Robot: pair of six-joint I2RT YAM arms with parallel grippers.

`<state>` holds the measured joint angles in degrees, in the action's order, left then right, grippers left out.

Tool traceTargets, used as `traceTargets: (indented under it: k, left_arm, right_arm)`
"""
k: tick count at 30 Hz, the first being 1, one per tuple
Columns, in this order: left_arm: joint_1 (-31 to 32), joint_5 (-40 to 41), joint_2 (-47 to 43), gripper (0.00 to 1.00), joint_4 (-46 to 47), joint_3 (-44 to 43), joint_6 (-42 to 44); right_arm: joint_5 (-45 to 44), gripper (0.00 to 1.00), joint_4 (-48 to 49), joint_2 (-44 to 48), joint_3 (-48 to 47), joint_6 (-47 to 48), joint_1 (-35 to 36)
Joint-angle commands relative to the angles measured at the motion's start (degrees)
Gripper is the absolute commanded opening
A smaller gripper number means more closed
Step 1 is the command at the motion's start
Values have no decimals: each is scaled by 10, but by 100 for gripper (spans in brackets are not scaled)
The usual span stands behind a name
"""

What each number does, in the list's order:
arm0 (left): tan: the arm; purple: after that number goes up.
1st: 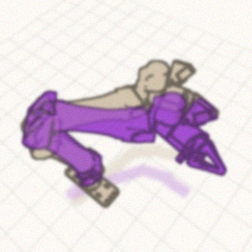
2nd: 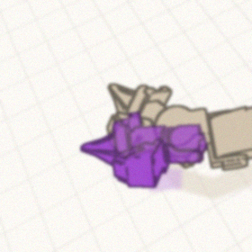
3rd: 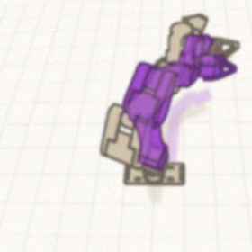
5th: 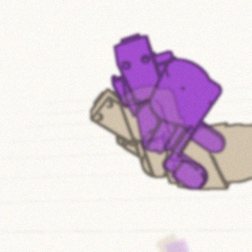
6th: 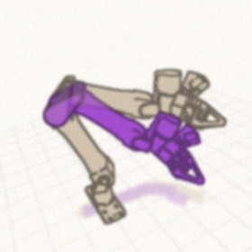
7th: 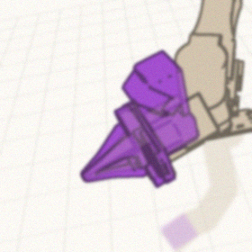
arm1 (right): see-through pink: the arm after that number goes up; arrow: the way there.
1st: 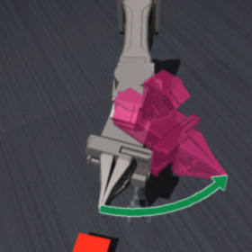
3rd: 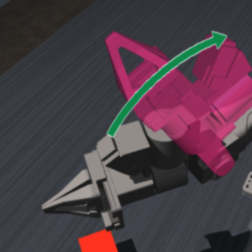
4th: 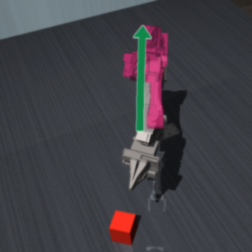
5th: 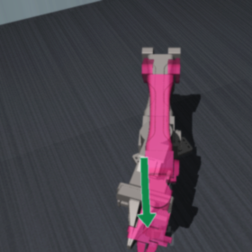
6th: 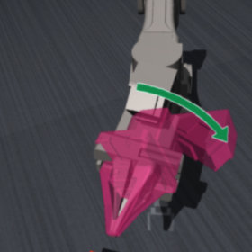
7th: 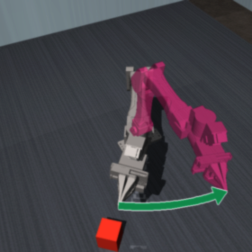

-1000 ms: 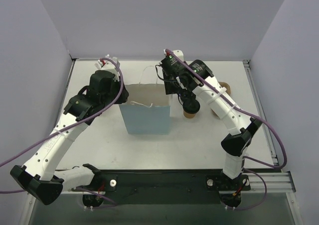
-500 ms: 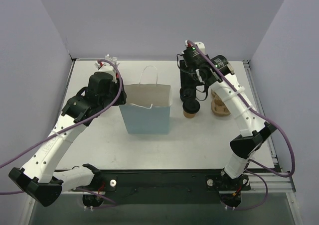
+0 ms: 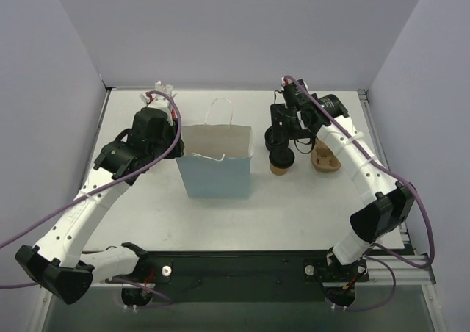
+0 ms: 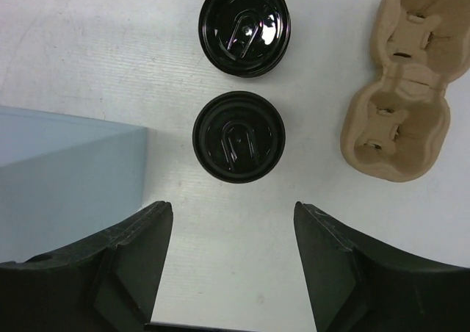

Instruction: Pack the takeout coffee

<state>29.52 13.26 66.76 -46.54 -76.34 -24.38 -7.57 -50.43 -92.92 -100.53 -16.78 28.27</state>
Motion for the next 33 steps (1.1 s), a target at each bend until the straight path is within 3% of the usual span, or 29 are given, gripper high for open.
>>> traceTargets:
  k: [1,9,13,16,33]
  left_arm:
    - [-5,-11,1,44,8,2,1]
    - [-6,1,5,36,14,8,12]
    - [-6,-7,13,10,16,-6,10]
    - [-4,-27,16,0,21,-14,10]
    - [21,-29,31,0,15,-29,28]
  right_arm:
    - [61,69,86,32,67,39,-28]
    - [89,71,131,9,109,78,-31]
    - [113,72,142,-15,122,84,-43]
    - [110,73,148,-25,129,99,-45]
    - [107,79,146,-82,174,191,-52]
